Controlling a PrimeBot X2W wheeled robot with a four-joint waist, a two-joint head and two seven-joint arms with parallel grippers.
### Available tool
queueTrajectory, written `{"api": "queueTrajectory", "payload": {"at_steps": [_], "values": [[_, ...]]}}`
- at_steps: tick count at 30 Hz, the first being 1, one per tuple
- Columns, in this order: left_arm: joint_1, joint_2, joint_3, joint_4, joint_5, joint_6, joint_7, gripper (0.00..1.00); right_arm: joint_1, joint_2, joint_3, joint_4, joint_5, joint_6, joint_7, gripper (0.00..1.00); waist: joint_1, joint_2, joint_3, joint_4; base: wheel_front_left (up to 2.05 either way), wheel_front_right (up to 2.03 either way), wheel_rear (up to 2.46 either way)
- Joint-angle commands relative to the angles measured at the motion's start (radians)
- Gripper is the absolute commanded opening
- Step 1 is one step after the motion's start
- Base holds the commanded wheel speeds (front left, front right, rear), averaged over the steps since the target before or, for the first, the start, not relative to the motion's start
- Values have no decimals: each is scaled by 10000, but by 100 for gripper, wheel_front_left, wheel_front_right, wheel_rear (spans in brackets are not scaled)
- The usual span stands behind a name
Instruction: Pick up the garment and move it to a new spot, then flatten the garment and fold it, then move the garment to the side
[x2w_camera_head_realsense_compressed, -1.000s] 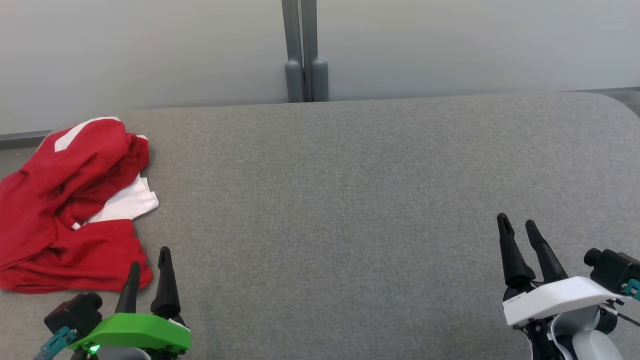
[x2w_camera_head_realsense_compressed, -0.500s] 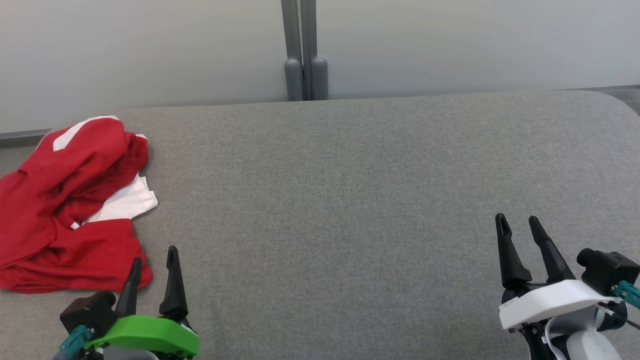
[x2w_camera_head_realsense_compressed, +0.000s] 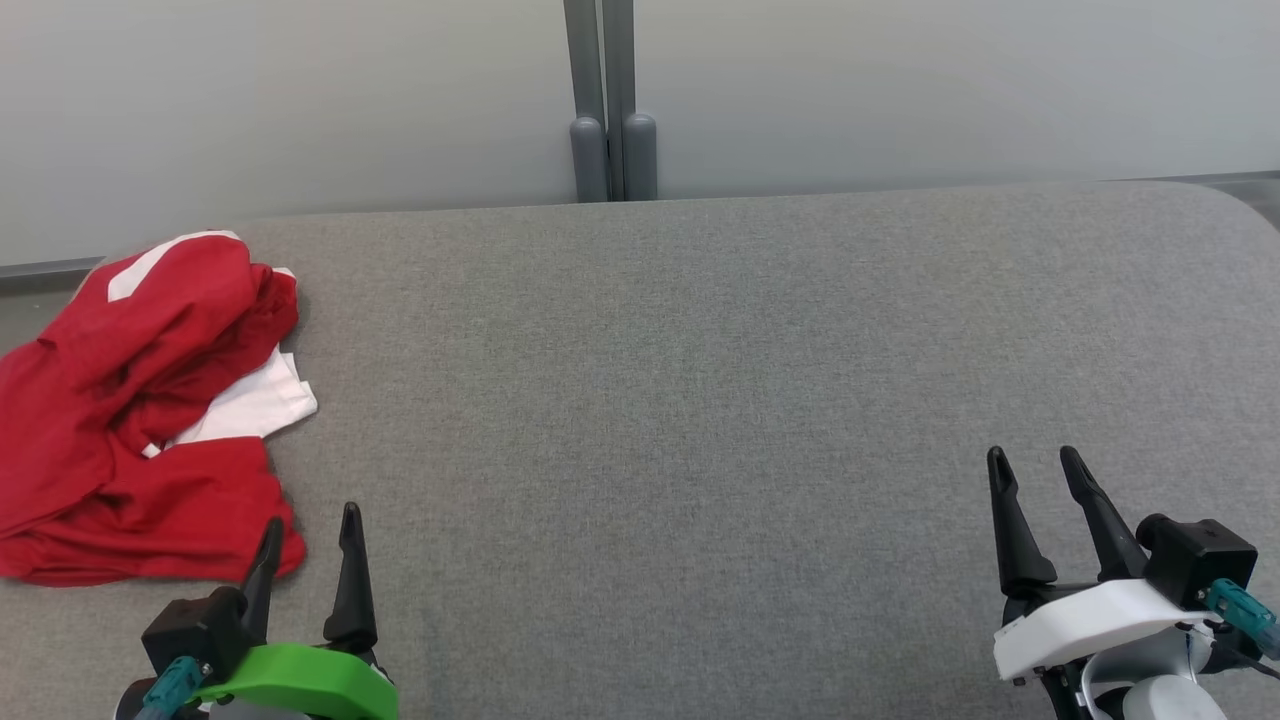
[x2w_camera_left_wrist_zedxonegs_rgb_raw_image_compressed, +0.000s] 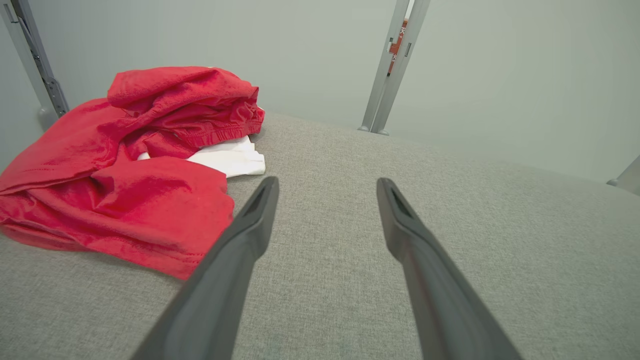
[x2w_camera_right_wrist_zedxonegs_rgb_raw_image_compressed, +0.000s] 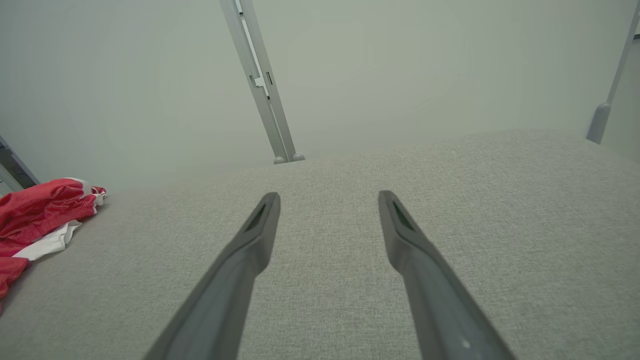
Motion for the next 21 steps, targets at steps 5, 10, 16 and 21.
{"api": "queueTrajectory", "payload": {"at_steps": [5,10,16,21], "values": [[0,26,153,22,581,-146,-179,100,22,1,-71,19,-516,2,-191,100,-1,0,5,-27,0,0,0],[86,-82,324,265,845,-282,-285,100,67,-82,-36,128,-922,2,-302,100,-1,0,-3,-50,0,0,0],[82,-151,411,485,1336,-425,-406,100,78,-109,-61,186,-1398,2,-424,100,-1,0,-2,-38,0,0,0],[52,-249,532,675,1589,-537,-504,100,97,-48,-155,299,-1716,2,-521,100,-1,0,2,-24,0,0,0]]}}
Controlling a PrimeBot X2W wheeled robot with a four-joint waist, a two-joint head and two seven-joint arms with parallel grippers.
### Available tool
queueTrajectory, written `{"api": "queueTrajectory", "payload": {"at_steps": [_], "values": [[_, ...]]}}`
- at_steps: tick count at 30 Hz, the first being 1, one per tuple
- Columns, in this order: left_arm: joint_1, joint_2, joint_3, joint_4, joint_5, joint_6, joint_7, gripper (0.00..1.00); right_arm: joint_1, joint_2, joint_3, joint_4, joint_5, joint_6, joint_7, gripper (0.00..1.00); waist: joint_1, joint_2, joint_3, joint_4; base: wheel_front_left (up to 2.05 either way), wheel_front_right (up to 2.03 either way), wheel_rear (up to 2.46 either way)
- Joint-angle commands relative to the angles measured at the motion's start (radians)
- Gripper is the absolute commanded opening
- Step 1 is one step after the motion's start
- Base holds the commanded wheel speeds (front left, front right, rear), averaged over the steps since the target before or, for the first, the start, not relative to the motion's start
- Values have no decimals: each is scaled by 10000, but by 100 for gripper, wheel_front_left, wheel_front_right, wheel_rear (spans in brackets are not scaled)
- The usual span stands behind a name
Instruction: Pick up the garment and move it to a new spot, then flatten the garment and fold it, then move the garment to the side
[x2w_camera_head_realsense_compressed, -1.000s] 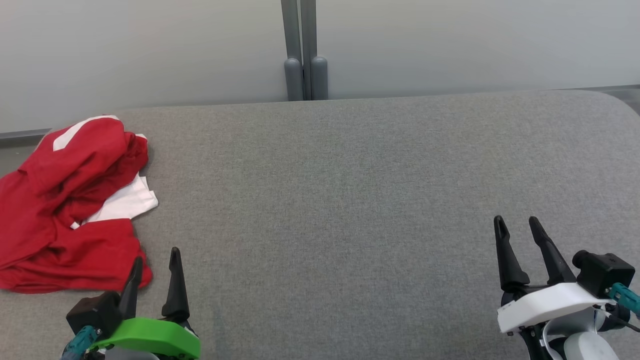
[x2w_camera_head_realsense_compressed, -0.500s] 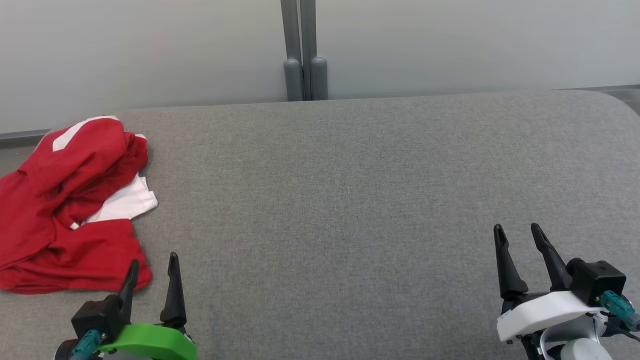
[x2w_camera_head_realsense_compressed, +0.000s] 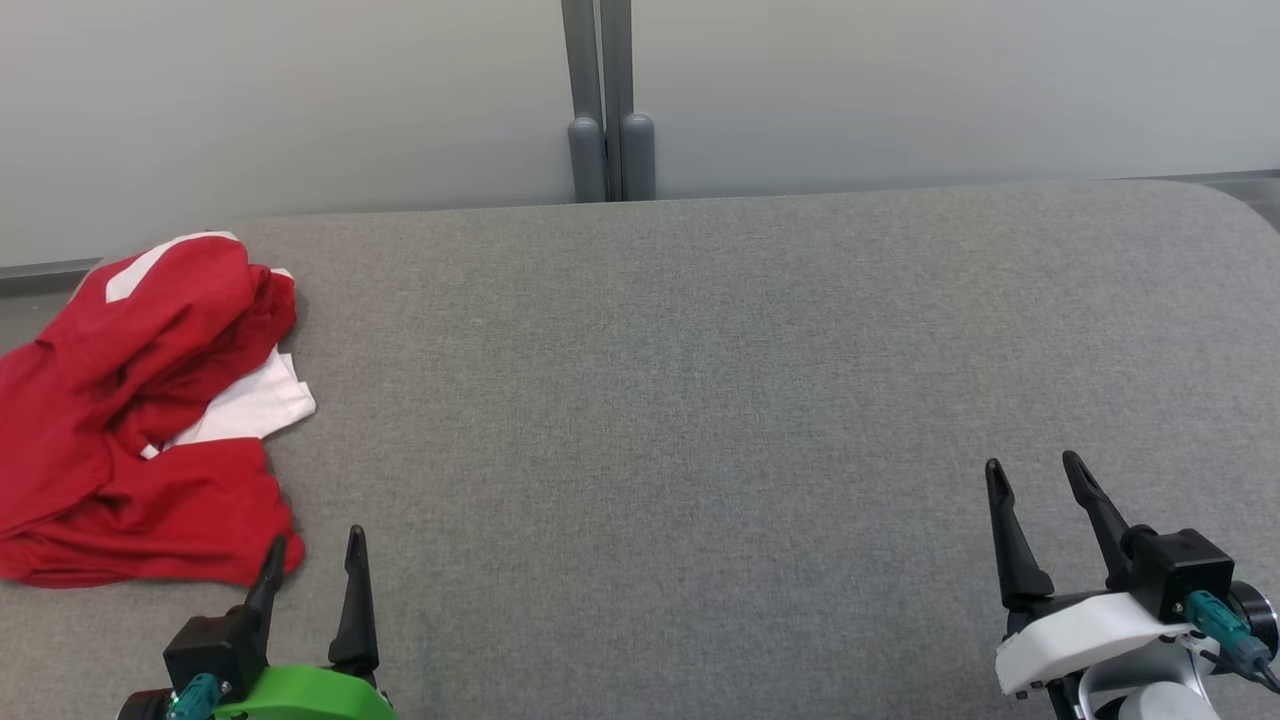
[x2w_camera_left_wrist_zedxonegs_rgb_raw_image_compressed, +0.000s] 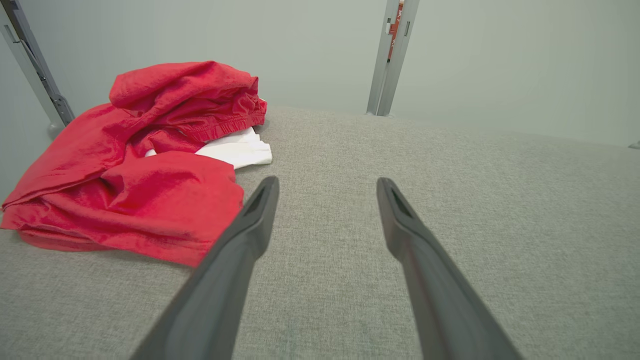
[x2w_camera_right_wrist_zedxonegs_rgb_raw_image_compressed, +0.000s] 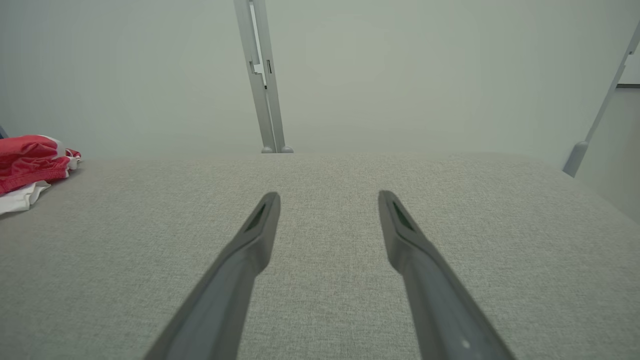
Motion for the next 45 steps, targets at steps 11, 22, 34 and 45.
{"api": "queueTrajectory", "payload": {"at_steps": [11,22,34,45], "values": [[16,-136,54,285,535,-286,-276,100,193,118,-155,246,-642,0,-279,100,-1,0,1,14,0,0,0],[-64,-172,94,312,1035,-338,-380,100,140,143,-157,318,-970,0,-387,100,-1,0,28,15,0,0,0],[-66,-71,-107,295,747,-340,-379,100,315,205,-138,187,-776,0,-387,100,-1,0,-17,470,0,0,0],[327,-137,321,337,694,-340,-369,100,106,290,738,277,-589,-1,-387,100,-1,0,-214,2533,0,0,0]]}}
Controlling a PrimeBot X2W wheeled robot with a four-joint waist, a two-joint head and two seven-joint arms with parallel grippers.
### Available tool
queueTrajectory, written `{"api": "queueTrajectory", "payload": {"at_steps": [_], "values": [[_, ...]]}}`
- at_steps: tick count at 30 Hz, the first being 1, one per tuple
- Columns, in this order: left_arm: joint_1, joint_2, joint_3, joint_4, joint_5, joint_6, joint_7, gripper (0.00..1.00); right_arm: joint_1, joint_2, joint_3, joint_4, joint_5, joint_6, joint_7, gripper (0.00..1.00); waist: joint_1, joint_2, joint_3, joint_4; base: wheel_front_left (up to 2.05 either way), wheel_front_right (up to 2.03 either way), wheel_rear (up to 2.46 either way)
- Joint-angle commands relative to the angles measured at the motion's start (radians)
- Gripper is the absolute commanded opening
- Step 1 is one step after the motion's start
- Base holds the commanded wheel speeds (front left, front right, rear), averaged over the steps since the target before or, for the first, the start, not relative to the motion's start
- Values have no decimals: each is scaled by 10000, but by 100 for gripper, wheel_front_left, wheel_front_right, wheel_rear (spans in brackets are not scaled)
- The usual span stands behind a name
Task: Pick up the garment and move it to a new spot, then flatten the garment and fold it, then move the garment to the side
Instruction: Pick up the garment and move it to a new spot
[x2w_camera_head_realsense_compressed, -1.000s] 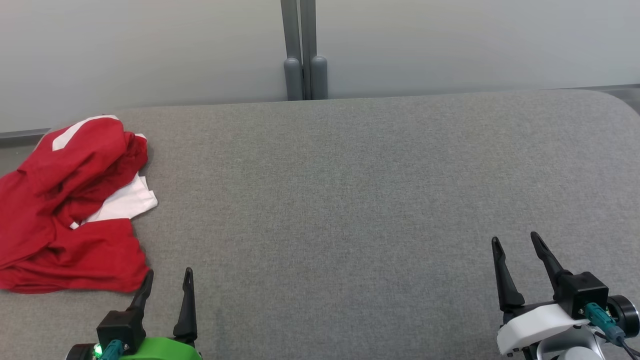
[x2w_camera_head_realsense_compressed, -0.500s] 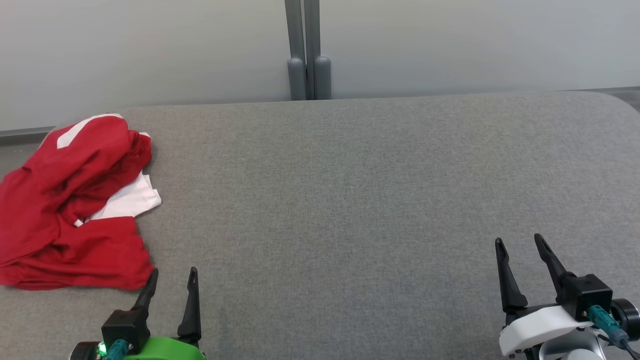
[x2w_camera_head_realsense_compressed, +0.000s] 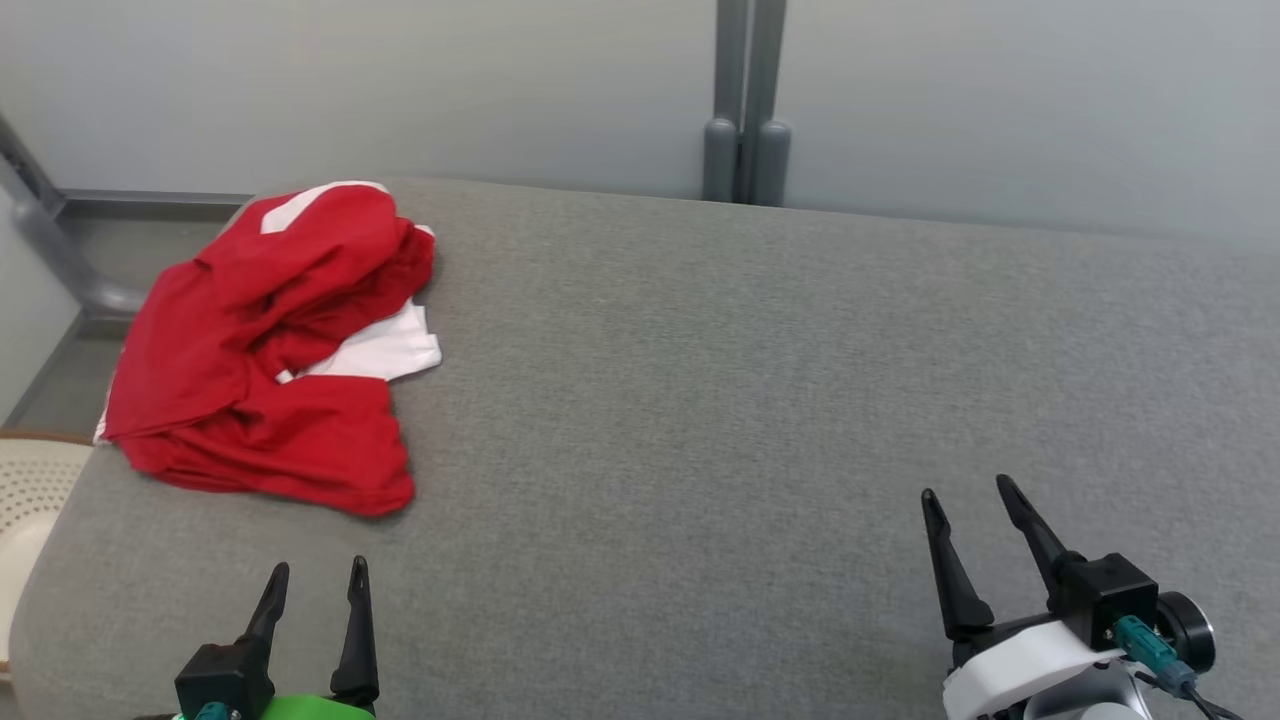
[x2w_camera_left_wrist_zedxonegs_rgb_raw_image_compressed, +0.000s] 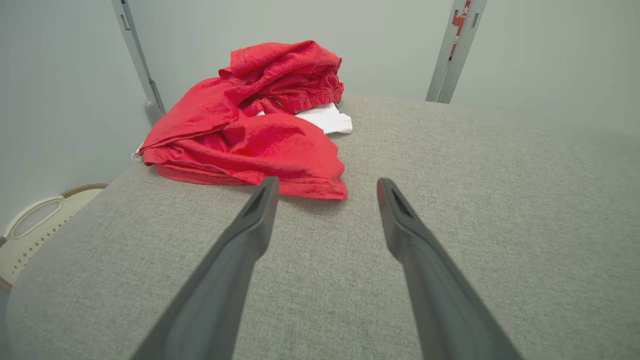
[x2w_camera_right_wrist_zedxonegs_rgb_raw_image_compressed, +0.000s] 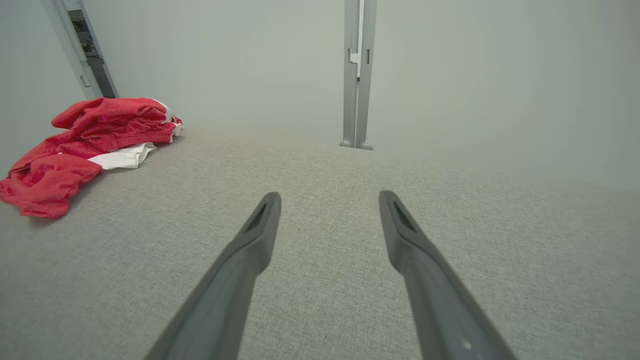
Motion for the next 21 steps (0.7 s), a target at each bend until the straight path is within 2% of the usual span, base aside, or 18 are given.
{"api": "queueTrajectory", "payload": {"at_steps": [1,6,12,18,21], "values": [[62,7,27,-64,-63,-17,-7,100,-95,5,112,39,161,-3,-33,100,0,0,-131,938,0,0,0],[96,-24,159,-200,-84,-17,-7,100,-140,-1,446,112,221,-3,-33,100,0,0,-104,1176,0,0,0],[-641,-9,108,-299,-86,-17,-7,100,-303,-108,516,20,221,-3,-33,100,0,0,525,807,0,0,0],[-2890,552,-550,896,-356,-17,67,100,-1052,-487,606,-131,93,-3,-33,100,0,0,2268,293,0,0,0],[-4404,973,-1196,1745,-806,-19,886,100,-1570,-714,660,-213,22,-3,-33,100,0,0,3259,65,0,0,0]]}}
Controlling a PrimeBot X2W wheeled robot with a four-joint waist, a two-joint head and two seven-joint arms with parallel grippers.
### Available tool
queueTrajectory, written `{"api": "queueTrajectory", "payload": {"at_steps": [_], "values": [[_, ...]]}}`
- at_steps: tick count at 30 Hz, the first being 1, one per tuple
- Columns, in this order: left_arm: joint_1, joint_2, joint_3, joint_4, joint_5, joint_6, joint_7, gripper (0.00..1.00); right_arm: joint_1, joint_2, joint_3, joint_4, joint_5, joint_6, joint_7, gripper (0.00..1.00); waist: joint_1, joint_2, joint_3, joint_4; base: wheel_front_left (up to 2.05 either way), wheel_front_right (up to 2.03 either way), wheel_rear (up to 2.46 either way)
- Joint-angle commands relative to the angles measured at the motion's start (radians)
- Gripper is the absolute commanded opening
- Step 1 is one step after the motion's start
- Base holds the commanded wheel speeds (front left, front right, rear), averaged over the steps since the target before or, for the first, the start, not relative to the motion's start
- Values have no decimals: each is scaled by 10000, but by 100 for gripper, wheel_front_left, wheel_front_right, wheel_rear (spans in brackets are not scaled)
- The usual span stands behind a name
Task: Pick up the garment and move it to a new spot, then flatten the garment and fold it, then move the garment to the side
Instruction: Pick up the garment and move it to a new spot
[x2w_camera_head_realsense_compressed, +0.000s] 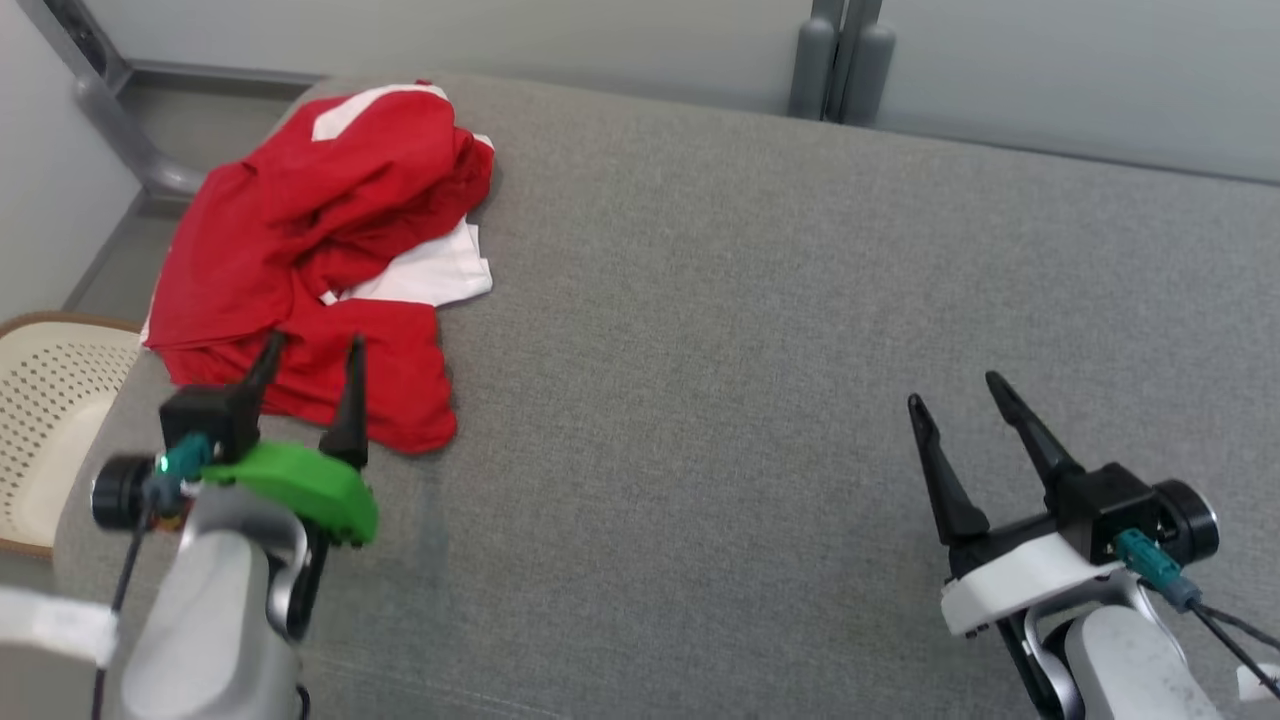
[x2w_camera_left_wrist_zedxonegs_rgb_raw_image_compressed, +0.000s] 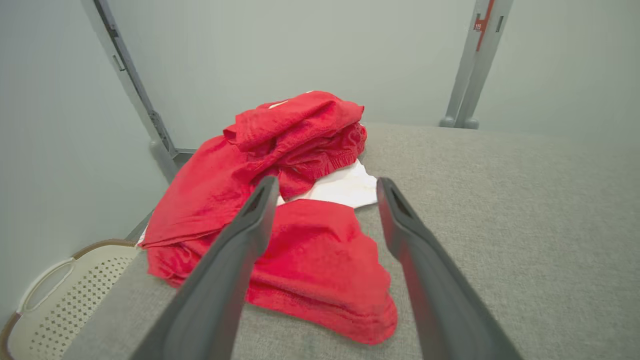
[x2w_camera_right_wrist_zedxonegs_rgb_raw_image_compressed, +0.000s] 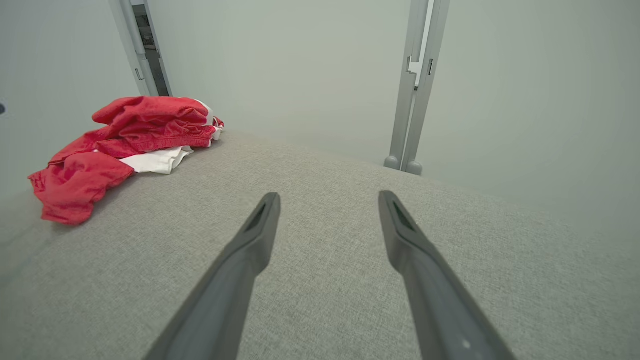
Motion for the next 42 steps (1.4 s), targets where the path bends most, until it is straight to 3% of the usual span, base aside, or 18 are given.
{"api": "queueTrajectory", "payload": {"at_steps": [1,9,14,18,19,21,31,37,42], "values": [[-909,293,-337,233,-140,-20,323,100,-376,-162,-12,-70,-66,-3,-31,100,0,0,2311,-1011,0,0,0],[-4631,1802,-2450,1681,-1376,-1,1621,100,-1668,-586,307,-272,-189,-3,-31,100,0,0,4610,-1399,0,0,0],[-5910,2459,-2729,2982,-1814,0,1731,100,-1846,-554,457,-317,-210,-3,-31,100,0,0,5045,-1703,0,0,0],[-6519,2787,-2540,4218,-1731,359,1834,100,-1713,-575,520,-156,-193,-11,-6,100,0,0,4932,-1897,0,0,0],[-6592,2784,-2499,4467,-1787,463,1824,44,-1612,-564,478,-105,-177,-11,3,100,0,0,4841,-1936,0,0,0],[-6657,2827,-2492,4846,-1778,564,1750,0,-1403,-500,418,-22,-156,-12,15,100,0,0,4630,-1970,0,0,0],[-6639,3071,-2604,4920,-1665,519,1011,0,-542,12,377,296,34,-9,28,100,0,0,3137,-1675,0,0,0],[-6617,3392,-2727,3774,-1820,331,1225,0,-446,284,417,403,139,-9,-9,100,0,0,2308,-1603,0,0,0],[-6162,3504,-2620,1849,-2400,158,1851,0,-260,464,365,507,246,-9,-17,100,0,0,1670,-1845,0,0,0]]}}
